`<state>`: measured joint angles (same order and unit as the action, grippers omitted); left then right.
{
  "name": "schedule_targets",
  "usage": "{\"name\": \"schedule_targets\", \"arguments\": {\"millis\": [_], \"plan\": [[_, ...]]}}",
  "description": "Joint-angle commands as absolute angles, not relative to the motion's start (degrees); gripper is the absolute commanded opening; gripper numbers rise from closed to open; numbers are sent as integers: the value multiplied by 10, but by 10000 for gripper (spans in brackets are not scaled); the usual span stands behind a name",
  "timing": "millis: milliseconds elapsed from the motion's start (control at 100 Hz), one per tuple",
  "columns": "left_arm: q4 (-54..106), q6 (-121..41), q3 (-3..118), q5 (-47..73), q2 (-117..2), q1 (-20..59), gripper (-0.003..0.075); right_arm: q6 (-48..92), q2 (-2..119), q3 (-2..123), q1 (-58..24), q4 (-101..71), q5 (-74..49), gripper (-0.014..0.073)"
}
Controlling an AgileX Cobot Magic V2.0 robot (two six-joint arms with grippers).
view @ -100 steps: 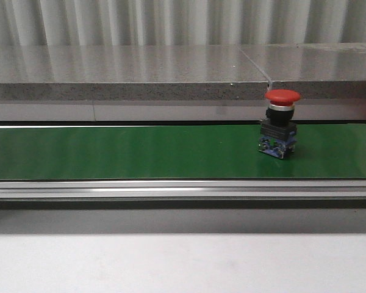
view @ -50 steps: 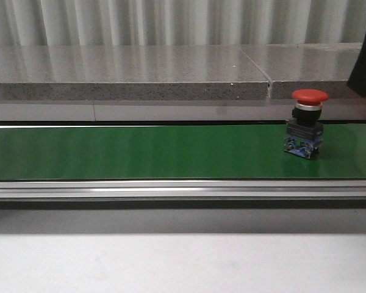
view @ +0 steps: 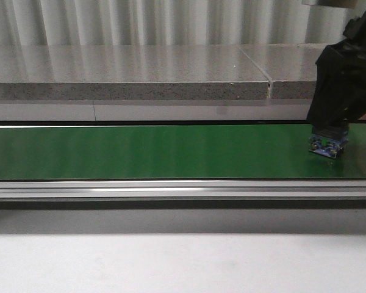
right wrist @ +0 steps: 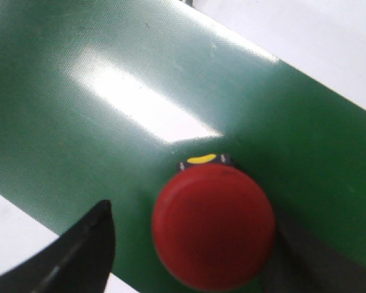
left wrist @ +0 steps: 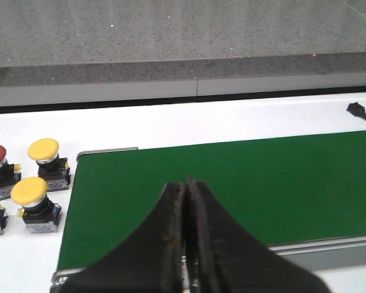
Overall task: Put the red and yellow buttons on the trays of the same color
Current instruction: 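Lower the right gripper onto the red button at the belt's end and grasp, then carry the red button into the red tray and open the right gripper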
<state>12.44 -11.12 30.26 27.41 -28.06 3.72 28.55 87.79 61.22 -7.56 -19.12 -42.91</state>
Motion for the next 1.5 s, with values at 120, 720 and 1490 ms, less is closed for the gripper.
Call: {"name": "schedule_targets", "arguments": {"millis": [120, 720, 1490], "plan": [[134, -110, 319, 228, -281, 41, -20, 293, 858, 629, -75, -204, -408, 167], [134, -110, 319, 228, -281, 41, -20, 257, 899, 825, 156, -205, -428, 130], [134, -110, 319, 228, -281, 41, -20, 241, 1156, 1022, 235, -205, -403, 130]]}}
